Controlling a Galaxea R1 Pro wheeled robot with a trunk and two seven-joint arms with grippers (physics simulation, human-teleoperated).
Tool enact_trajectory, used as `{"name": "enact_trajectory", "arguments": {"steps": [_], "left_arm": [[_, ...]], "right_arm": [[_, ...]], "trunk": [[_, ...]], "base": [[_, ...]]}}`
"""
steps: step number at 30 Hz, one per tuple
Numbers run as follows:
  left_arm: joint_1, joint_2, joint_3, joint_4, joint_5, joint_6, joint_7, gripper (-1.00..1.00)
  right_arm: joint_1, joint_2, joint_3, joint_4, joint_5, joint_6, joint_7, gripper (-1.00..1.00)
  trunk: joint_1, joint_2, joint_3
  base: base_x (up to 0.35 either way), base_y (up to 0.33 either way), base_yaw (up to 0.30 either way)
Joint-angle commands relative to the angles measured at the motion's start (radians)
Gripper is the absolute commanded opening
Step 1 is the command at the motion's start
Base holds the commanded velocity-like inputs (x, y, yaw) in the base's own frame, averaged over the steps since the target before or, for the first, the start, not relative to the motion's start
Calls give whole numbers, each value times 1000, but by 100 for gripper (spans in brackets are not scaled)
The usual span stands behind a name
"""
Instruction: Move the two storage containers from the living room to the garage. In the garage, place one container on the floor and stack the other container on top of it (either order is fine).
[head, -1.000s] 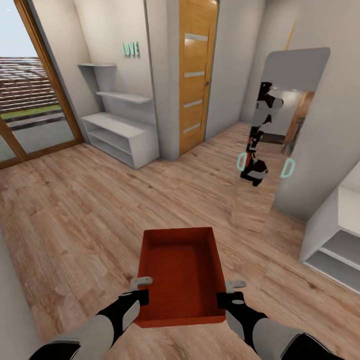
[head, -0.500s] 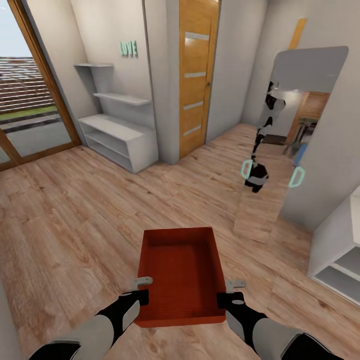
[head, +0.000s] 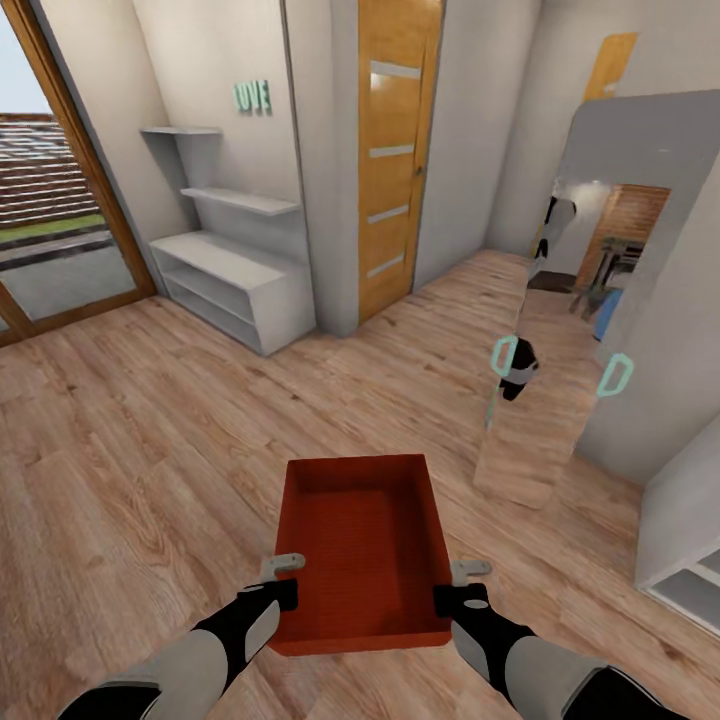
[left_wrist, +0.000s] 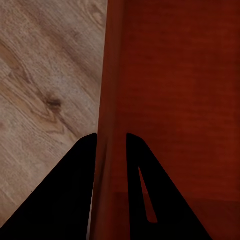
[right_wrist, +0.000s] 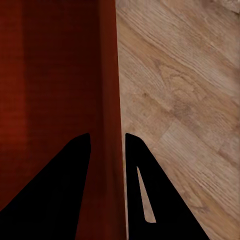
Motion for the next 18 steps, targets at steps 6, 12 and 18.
{"name": "enact_trajectory", "arguments": {"steps": [6, 12, 18], "left_arm": [[1, 6, -20, 1, 8, 6, 9, -100], [1, 6, -20, 1, 8, 6, 9, -100], [1, 6, -20, 1, 8, 6, 9, -100]], "right_arm": [[-1, 0, -22, -8, 3, -24, 30, -100], [-1, 0, -22, -8, 3, -24, 30, -100], [-1, 1, -22, -8, 3, -24, 30, -100]], "trunk": [[1, 0, -1], [1, 0, -1], [1, 0, -1]], "base": [[322, 0, 0], [322, 0, 0], [322, 0, 0]]}}
